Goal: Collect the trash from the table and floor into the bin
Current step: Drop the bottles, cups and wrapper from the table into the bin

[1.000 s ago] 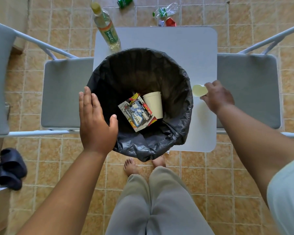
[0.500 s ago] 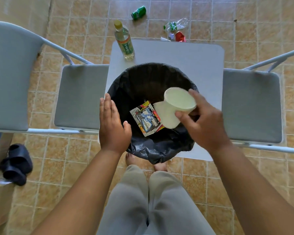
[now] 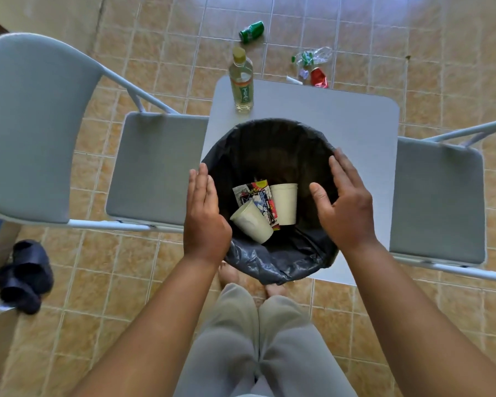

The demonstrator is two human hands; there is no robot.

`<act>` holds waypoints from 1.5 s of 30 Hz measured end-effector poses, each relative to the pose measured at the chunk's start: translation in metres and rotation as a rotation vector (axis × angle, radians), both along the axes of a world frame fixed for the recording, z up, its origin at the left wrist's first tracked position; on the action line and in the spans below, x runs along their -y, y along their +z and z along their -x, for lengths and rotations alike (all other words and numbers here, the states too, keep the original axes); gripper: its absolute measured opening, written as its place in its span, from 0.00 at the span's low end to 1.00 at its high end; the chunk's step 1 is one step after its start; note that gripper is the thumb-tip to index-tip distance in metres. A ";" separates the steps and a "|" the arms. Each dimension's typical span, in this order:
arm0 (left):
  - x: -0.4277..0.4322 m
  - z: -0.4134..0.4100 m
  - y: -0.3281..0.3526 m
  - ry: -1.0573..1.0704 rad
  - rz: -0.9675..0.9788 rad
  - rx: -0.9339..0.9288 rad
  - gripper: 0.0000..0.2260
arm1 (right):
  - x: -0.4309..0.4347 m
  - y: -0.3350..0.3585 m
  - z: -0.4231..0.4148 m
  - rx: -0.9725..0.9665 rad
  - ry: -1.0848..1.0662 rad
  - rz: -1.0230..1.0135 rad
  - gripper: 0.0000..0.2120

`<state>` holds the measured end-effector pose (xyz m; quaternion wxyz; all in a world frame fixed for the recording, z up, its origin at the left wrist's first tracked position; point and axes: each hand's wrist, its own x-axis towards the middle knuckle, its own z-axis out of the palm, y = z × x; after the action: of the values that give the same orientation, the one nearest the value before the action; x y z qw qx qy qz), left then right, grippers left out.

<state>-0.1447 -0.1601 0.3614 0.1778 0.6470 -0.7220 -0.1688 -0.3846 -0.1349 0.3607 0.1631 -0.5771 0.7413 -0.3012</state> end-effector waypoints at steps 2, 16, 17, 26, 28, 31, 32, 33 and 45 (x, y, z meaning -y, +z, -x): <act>0.008 -0.015 0.000 0.020 0.007 0.007 0.34 | 0.008 0.002 -0.017 -0.002 0.012 -0.006 0.28; 0.064 -0.069 -0.002 0.087 -0.016 0.065 0.31 | 0.084 0.007 -0.068 -0.083 0.127 -0.035 0.26; 0.064 -0.069 -0.003 0.085 -0.017 0.077 0.30 | 0.088 0.010 -0.067 -0.122 0.087 -0.024 0.25; 0.063 -0.073 -0.007 0.064 -0.024 0.101 0.31 | 0.249 0.029 -0.076 -0.288 0.173 -0.113 0.17; 0.063 -0.074 -0.008 0.059 -0.026 0.111 0.31 | 0.281 0.023 -0.082 -0.431 0.261 -0.251 0.20; 0.063 -0.074 -0.010 0.058 -0.024 0.122 0.30 | 0.308 0.014 -0.085 -0.602 0.395 -0.401 0.32; 0.063 -0.074 -0.011 0.055 -0.026 0.123 0.30 | 0.314 0.010 -0.086 -0.647 0.434 -0.444 0.35; 0.063 -0.075 -0.011 0.053 -0.024 0.122 0.30 | 0.318 0.006 -0.086 -0.678 0.458 -0.468 0.35; 0.063 -0.076 -0.013 0.049 -0.022 0.112 0.31 | 0.274 0.013 -0.052 -0.342 0.157 -0.164 0.15</act>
<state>-0.0684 -0.2229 0.3485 0.1339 0.6750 -0.7128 -0.1357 -0.3324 -0.4093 0.3732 0.1043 -0.6607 0.7329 -0.1241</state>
